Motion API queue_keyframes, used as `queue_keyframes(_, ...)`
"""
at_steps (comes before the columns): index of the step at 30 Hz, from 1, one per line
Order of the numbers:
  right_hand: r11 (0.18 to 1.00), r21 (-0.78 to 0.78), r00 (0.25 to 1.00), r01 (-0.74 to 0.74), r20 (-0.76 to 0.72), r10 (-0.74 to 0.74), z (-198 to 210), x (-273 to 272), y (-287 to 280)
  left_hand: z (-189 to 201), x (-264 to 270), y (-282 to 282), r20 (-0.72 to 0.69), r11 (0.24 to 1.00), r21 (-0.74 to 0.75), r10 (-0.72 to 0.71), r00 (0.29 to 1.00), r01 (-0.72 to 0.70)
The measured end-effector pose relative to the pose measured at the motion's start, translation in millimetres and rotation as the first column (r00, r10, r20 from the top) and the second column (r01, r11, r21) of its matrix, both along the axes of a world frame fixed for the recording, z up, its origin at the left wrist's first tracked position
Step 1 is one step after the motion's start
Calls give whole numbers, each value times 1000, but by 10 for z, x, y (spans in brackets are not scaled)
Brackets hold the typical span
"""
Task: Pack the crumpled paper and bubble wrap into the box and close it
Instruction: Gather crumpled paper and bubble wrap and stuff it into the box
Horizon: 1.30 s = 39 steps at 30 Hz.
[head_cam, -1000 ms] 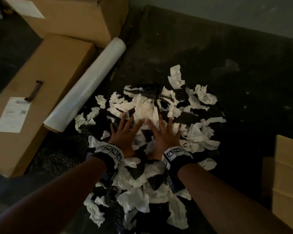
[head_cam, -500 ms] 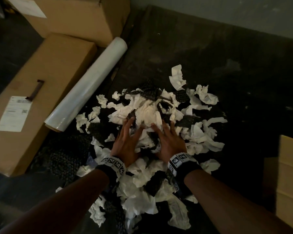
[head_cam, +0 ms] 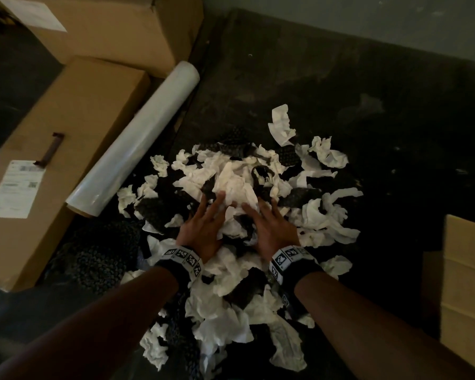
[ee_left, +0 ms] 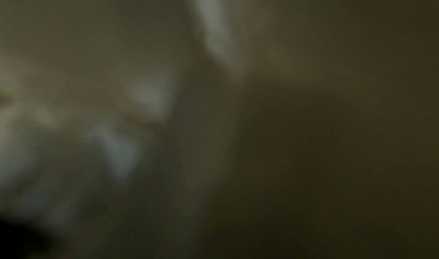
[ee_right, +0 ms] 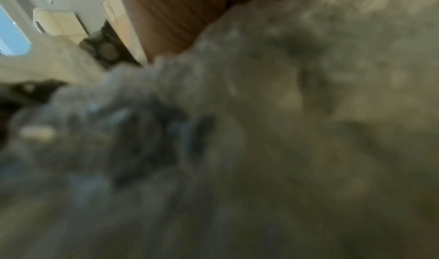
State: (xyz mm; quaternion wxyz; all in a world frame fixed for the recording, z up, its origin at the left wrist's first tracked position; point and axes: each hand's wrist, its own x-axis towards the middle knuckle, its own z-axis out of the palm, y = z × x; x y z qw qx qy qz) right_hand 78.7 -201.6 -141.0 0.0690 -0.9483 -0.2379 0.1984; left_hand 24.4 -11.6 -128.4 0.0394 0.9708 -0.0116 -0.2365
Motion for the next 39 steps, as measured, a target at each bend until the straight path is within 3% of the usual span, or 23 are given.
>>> queue_keyframes(10, 1000, -14, 1000, -23, -14, 23, 127, -45, -28, 153, -15, -59, -19, 996, 85, -20, 1000, 21)
queue_keyframes(17, 1000, 24, 1000, 15, -13, -15, 281, -226, -88, 150, -165, -30, 55, 998, 35, -45, 997, 43)
queue_keyframes(25, 999, 50, 991, -6, 136, -1, 830, -296, -113, 786, -278, -35, 225, 998, 27, -60, 972, 55)
queue_keyframes(31, 995, 91, 960, -36, 280, 9, 1436, -386, -211, 1370, -402, -46, 425, 999, -18, -38, 904, 50)
queue_keyframes(39, 989, 145, 893, -38, 449, -31, 2346, -582, -572, 2141, -464, -292, 689, 990, -59, -52, 723, 127)
